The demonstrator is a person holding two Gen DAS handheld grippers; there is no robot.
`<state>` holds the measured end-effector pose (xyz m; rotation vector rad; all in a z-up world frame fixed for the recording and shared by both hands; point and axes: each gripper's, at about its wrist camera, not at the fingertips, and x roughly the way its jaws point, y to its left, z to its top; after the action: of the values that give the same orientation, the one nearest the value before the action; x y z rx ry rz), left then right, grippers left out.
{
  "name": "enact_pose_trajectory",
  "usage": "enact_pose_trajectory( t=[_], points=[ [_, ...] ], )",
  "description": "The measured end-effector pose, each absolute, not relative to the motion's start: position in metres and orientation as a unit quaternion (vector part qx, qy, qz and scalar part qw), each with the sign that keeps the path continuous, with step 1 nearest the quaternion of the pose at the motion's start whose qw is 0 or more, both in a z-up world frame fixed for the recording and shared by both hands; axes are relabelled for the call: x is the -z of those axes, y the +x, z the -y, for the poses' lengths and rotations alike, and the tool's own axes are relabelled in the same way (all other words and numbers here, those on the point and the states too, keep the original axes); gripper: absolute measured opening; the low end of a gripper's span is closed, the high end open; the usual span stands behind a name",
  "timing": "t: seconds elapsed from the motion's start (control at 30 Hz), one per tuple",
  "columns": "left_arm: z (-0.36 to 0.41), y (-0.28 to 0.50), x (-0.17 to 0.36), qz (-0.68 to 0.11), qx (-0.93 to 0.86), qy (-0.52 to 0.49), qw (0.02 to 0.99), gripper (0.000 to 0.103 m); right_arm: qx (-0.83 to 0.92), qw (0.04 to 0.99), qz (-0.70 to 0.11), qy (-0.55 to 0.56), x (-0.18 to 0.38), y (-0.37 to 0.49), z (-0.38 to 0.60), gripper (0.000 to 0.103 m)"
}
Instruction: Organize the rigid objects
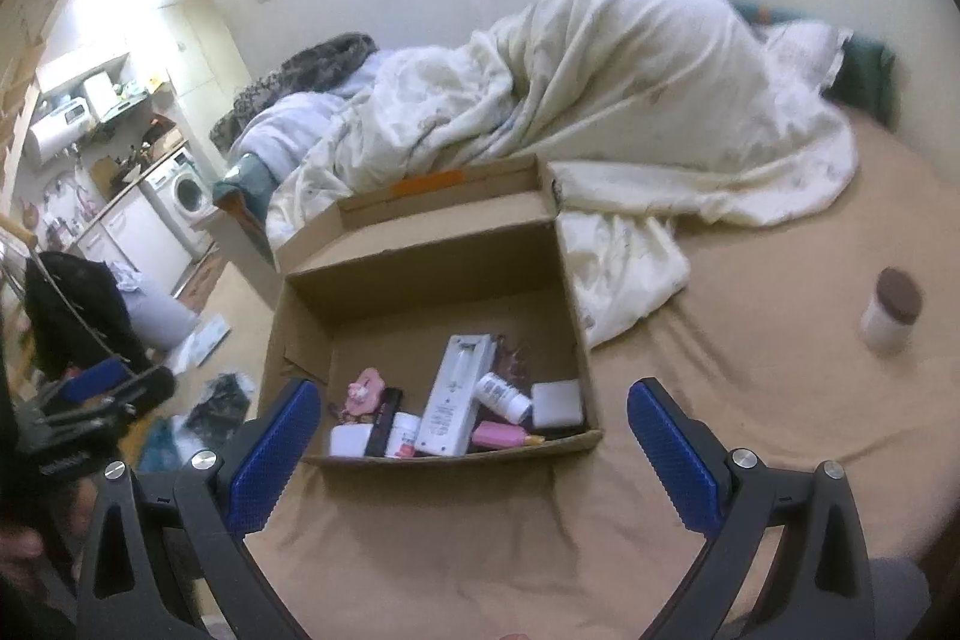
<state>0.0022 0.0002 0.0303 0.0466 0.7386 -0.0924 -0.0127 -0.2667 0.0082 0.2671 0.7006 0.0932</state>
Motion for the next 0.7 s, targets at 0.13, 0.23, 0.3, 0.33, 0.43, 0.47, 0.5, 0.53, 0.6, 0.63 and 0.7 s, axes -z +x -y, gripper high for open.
enact_pose_trajectory(
  t=[0.13, 0.23, 0.3, 0.33, 0.43, 0.47, 0.5, 0.53, 0.6, 0.63, 0.7],
  points=[
    [-0.007, -0.012, -0.020, -0.344, 0.028, 0.015, 0.939, 0.102, -0.035, 0.942, -0.316, 0.106, -0.008, -0.027, 0.259, 0.103],
    [-0.003, -0.012, -0.008, -0.354, 0.024, 0.024, 0.934, 0.102, -0.023, 0.947, -0.309, 0.080, 0.000, -0.031, 0.253, 0.103],
    [0.000, -0.009, -0.005, -0.361, 0.030, 0.015, 0.932, 0.102, -0.020, 0.946, -0.314, 0.082, 0.003, -0.028, 0.254, 0.103],
    [0.002, -0.009, -0.003, -0.361, 0.030, 0.018, 0.932, 0.102, -0.020, 0.945, -0.316, 0.086, 0.004, -0.026, 0.255, 0.103],
    [0.008, -0.009, -0.001, -0.357, 0.022, 0.035, 0.933, 0.102, -0.017, 0.942, -0.322, 0.093, 0.007, -0.023, 0.257, 0.103],
    [0.008, -0.009, 0.000, -0.357, 0.024, 0.034, 0.933, 0.102, -0.014, 0.941, -0.323, 0.095, 0.008, -0.023, 0.258, 0.103],
    [0.008, -0.009, 0.000, -0.357, 0.026, 0.033, 0.933, 0.102, -0.013, 0.942, -0.322, 0.097, 0.008, -0.024, 0.258, 0.103],
    [0.009, -0.009, 0.001, -0.357, 0.028, 0.032, 0.933, 0.102, -0.012, 0.942, -0.320, 0.099, 0.008, -0.025, 0.259, 0.103],
    [0.009, -0.008, 0.002, -0.361, 0.032, 0.030, 0.932, 0.102, -0.010, 0.943, -0.318, 0.100, 0.007, -0.025, 0.260, 0.103],
    [0.009, -0.008, 0.003, -0.362, 0.033, 0.029, 0.931, 0.102, -0.010, 0.942, -0.318, 0.101, 0.008, -0.025, 0.260, 0.103],
    [0.009, -0.008, 0.002, -0.361, 0.032, 0.028, 0.931, 0.102, -0.010, 0.943, -0.319, 0.100, 0.008, -0.025, 0.260, 0.103]
  ],
)
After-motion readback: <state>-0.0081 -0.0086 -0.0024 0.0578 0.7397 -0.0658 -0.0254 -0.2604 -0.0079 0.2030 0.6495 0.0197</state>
